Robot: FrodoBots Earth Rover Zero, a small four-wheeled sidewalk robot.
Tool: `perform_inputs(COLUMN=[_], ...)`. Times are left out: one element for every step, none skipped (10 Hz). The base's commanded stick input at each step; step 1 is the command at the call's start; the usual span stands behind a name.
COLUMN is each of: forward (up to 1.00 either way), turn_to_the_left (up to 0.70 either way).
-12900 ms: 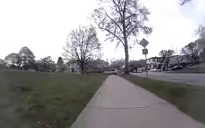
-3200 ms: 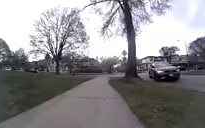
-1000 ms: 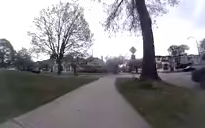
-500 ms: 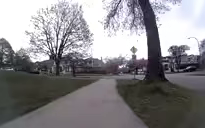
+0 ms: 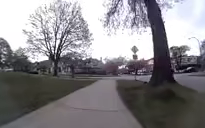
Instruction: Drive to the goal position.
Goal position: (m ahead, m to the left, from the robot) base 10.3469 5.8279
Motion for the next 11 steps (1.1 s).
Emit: perform_inputs(forward=[1.00,1.00,1.00,1.00,1.00,1.00,1.00,1.00,1.00,1.00,1.00], turn_to_the_left=[0.37,0.40,0.00,0.00,0.00,0.00,0.00,0.00,0.00,0.00,0.00])
